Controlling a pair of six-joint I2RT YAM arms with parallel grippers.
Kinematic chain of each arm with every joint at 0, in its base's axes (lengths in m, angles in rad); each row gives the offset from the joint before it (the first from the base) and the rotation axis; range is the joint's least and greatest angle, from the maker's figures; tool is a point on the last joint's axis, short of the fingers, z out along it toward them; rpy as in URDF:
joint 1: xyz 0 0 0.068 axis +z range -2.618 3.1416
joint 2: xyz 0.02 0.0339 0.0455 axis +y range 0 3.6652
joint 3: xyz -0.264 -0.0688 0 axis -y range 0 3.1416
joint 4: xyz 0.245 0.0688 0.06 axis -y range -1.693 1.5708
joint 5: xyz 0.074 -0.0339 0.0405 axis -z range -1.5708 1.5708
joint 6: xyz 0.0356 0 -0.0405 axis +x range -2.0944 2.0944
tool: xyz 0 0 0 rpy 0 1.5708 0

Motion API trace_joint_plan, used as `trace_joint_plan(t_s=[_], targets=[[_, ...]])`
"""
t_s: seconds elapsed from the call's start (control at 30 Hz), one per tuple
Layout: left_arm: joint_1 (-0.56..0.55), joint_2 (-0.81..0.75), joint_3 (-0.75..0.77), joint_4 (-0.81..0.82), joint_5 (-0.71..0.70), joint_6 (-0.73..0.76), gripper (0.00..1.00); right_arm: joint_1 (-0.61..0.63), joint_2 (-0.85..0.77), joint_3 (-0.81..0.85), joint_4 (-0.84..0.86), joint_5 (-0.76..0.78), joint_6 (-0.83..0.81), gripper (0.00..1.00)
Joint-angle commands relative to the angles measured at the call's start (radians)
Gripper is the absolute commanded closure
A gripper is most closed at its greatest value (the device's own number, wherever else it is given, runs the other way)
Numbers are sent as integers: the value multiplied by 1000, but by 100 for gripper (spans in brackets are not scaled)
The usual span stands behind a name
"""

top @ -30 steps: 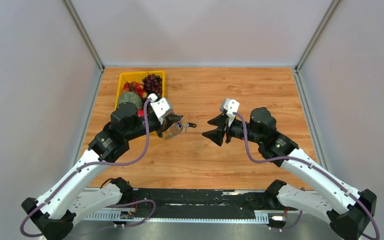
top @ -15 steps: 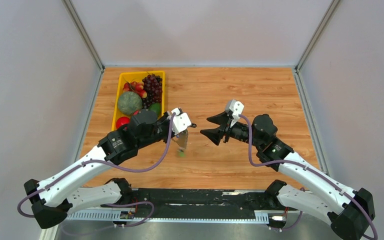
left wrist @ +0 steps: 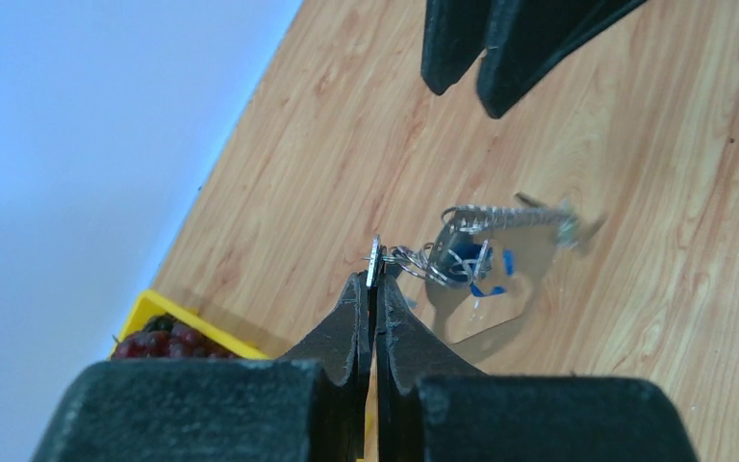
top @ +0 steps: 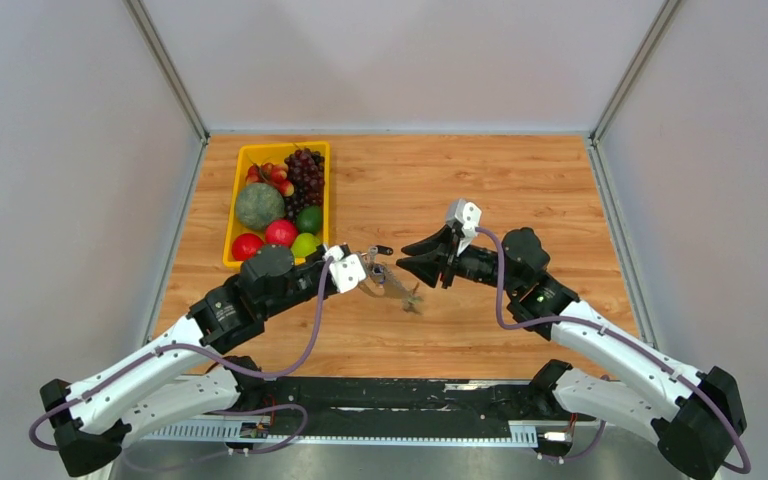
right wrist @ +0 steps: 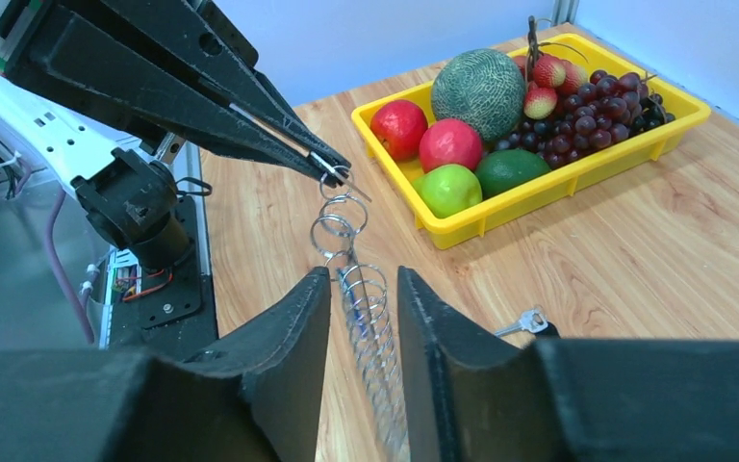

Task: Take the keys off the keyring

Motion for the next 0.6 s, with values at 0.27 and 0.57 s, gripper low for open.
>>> trace_joint_plan(t_s=[0.27, 0.57], targets=[[-5, -45, -29, 148, 217, 36, 100, 33, 10, -15, 97, -93, -1, 71], [-5, -57, -44, 154, 250, 53, 100, 71, 46, 21, 80, -106, -90, 71]])
